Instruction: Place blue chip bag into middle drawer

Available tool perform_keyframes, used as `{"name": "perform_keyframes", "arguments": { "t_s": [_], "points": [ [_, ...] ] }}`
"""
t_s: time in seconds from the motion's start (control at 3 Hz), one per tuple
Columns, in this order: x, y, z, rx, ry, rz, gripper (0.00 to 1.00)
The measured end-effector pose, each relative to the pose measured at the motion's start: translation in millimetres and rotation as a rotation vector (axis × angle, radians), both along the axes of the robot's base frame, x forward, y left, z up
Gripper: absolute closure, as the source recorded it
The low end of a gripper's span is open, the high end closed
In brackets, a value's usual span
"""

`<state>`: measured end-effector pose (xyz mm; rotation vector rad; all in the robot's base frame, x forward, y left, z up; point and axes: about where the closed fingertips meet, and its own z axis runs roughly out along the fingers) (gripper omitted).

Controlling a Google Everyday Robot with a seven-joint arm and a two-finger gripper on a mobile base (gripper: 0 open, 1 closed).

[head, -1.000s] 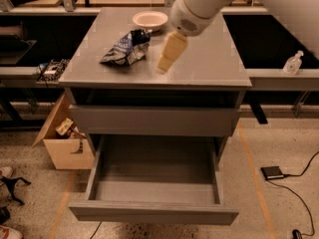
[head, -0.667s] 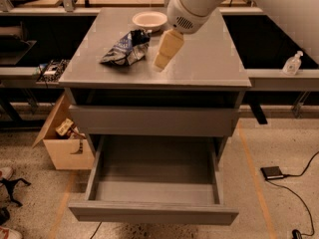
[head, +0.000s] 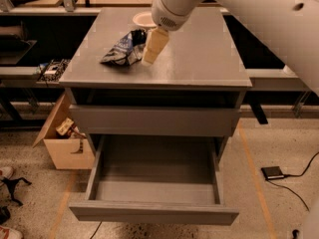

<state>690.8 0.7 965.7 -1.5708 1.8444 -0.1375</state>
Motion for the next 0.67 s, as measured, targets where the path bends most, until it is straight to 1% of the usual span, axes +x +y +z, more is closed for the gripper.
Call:
{"name": "perform_keyframes", "arguments": {
  "t_s": [0.33,0.67],
  "points": [
    [43,28,-2,-0.034,-0.077,0.052,0.0],
    [74,53,-9,-0.05,-0.107,0.089,0.0]
  ]
}}
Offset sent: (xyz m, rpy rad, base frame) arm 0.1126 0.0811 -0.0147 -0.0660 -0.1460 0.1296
